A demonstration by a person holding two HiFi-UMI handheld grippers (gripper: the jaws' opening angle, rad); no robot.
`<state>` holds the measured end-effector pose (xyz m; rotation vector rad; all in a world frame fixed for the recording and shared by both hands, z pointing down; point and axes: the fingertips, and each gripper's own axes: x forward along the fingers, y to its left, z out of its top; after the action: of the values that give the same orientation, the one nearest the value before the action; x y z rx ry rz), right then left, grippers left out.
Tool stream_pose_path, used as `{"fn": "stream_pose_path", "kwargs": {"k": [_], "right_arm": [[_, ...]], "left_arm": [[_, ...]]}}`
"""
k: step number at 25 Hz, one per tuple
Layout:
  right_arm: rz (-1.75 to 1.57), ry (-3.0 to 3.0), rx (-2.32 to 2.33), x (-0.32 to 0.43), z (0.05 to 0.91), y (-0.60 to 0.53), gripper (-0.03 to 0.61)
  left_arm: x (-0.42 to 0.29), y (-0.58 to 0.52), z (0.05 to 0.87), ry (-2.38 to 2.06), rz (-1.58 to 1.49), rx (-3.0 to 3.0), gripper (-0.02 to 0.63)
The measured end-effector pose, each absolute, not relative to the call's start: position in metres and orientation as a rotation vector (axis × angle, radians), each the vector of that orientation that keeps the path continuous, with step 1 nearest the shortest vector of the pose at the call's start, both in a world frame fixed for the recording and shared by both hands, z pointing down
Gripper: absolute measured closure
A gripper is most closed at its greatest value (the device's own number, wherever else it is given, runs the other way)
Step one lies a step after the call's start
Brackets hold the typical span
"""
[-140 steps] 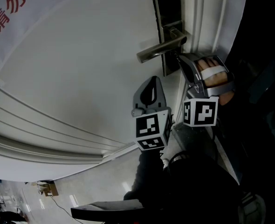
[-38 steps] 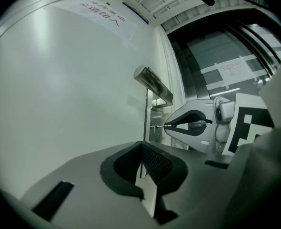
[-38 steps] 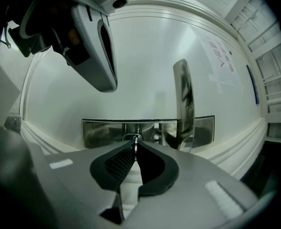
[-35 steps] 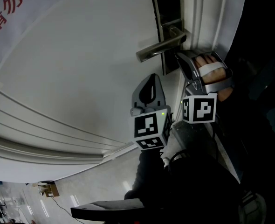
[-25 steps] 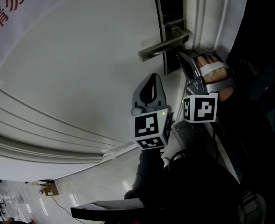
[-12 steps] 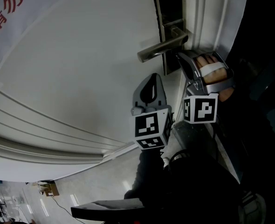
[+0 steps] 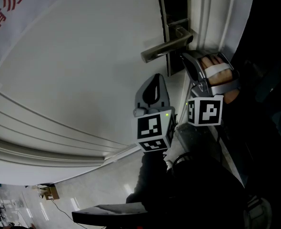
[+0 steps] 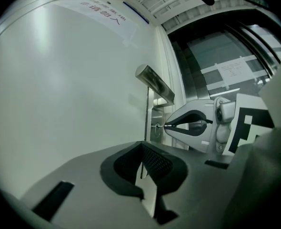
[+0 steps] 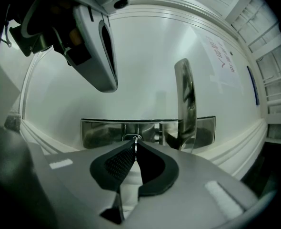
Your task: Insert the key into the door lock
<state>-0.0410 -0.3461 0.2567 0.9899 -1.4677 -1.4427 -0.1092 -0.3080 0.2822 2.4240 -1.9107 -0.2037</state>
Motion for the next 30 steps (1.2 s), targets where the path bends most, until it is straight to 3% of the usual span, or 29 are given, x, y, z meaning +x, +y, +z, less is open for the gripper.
{"fn": "stream_pose_path", "kwargs": {"k": [30], "right_arm": [[-1.445, -1.461, 0.990, -0.0425, 0.2561, -0.3482, 0.566]], "left_arm": [[-0.1095, -0.3109, 0.2797, -1.906, -0.217, 2.431, 0.612]]}}
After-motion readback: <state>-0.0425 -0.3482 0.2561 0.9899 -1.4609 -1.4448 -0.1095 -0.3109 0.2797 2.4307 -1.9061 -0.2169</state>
